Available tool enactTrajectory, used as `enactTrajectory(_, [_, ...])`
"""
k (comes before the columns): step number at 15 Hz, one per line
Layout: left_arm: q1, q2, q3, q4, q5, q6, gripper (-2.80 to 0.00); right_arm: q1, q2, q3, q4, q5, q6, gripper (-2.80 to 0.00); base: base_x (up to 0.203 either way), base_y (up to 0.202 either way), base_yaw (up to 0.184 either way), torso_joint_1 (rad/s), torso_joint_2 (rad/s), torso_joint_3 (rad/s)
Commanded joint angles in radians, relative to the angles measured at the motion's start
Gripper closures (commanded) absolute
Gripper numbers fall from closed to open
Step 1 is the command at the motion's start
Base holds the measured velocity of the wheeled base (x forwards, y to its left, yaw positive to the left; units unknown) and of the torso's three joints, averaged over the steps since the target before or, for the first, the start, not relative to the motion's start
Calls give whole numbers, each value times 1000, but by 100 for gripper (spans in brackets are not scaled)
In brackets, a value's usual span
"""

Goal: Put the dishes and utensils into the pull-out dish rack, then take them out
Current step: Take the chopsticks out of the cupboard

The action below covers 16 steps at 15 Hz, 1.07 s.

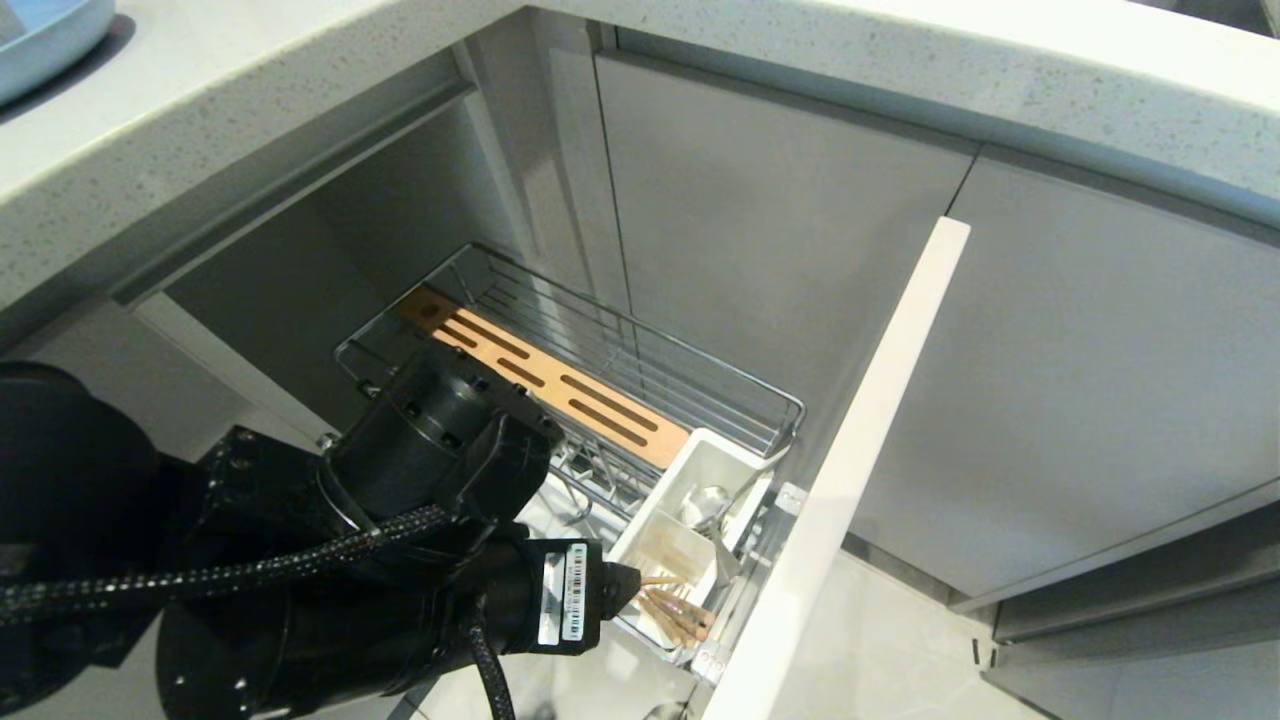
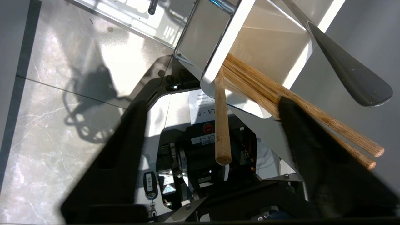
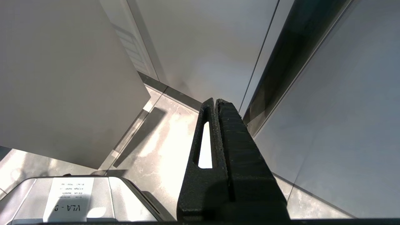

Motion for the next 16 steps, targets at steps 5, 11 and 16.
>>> enactTrajectory(5, [0,5,2,-4,3,-3,0,0,-4,2,0,0,1,0,0,0,0,0,0,0])
enactTrajectory(11, [-1,3,2,-4,3,-4,0,0,-4,2,0,0,1,0,0,0,0,0,0,0])
enactTrajectory(16, [-4,-52,-15,-1,9,-1,0,0,-4,2,1,0,0,0,0,0,0,0,0,0])
